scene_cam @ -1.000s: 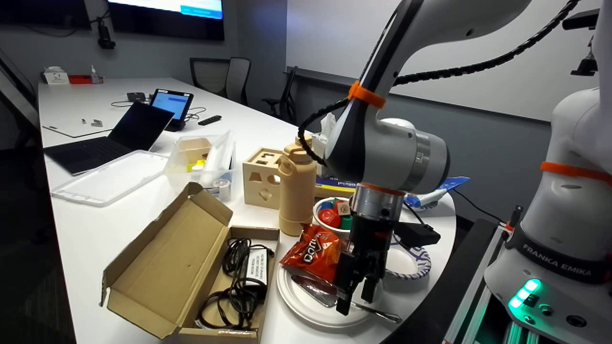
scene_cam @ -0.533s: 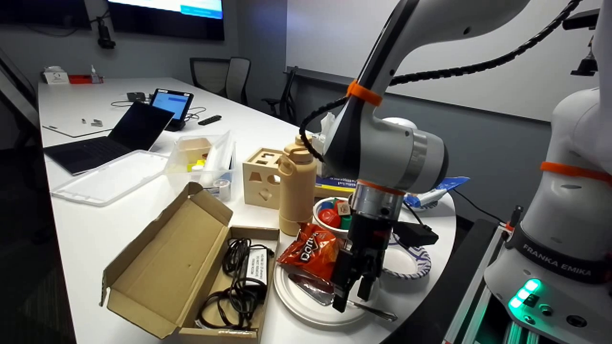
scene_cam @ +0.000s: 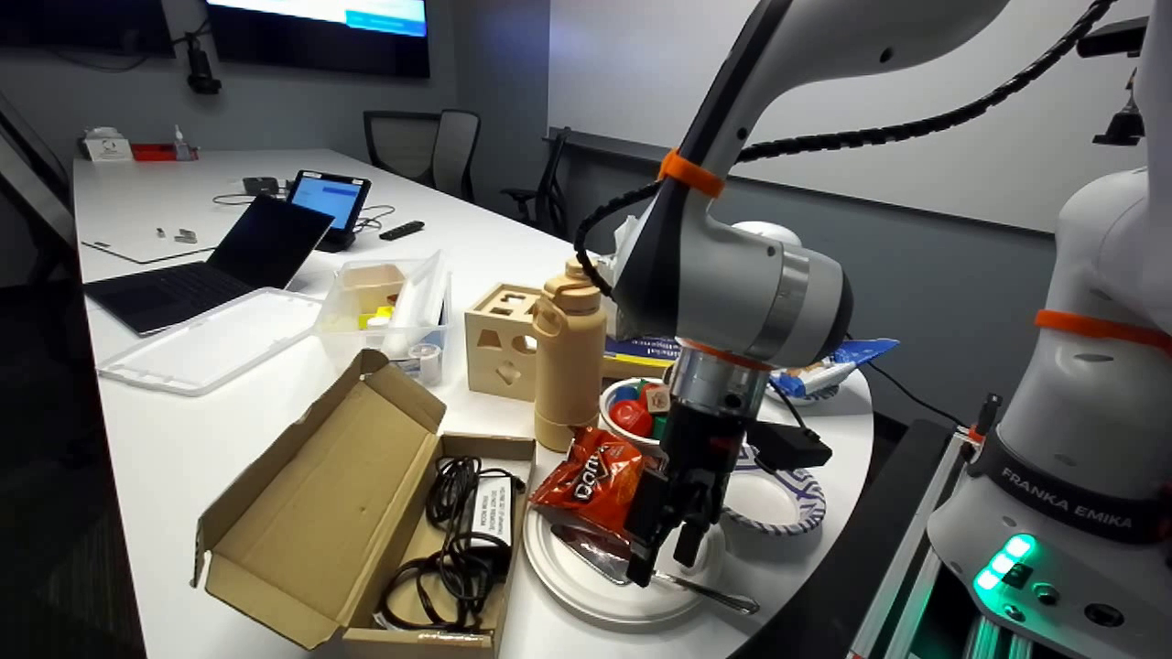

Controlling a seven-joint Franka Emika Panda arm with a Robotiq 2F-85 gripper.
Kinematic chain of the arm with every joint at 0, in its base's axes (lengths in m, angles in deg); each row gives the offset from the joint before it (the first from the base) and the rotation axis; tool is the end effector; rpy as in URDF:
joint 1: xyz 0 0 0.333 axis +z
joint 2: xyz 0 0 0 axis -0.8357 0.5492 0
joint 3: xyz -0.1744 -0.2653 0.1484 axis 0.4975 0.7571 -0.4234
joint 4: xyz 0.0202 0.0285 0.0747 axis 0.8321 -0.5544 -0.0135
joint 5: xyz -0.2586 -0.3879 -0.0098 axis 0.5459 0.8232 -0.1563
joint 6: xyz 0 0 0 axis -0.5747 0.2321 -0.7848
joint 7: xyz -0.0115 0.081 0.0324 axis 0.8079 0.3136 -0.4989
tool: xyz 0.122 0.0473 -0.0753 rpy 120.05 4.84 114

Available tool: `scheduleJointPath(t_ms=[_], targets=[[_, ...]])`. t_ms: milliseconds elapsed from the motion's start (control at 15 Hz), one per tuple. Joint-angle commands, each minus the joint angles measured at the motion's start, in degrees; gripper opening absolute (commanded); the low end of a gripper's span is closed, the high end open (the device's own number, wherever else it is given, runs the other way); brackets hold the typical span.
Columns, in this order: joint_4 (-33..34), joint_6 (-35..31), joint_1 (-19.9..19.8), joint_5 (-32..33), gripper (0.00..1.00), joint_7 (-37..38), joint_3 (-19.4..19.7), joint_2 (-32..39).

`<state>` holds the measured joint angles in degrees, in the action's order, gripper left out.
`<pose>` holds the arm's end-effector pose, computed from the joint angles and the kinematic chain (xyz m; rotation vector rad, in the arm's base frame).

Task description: Pick up the silver spoon and use it to stir the items in the white bowl

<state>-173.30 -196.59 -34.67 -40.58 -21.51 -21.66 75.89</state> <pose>0.2688 0.2386 0.0628 -2.6335 -0.0627 0.1676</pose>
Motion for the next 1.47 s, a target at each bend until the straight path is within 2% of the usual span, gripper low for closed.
scheduleJointPath(t_ms=[0,1267,1400], targets=[[0.42,-0.19,-0.08,-2.96,1.0,-2.87,0.07,0.4],[2.3,7.97,-1.66,-2.7,0.99,-4.34,1.01,4.4],[2.21,9.25,-0.95,-2.38,0.74,-3.94,2.28,4.36]])
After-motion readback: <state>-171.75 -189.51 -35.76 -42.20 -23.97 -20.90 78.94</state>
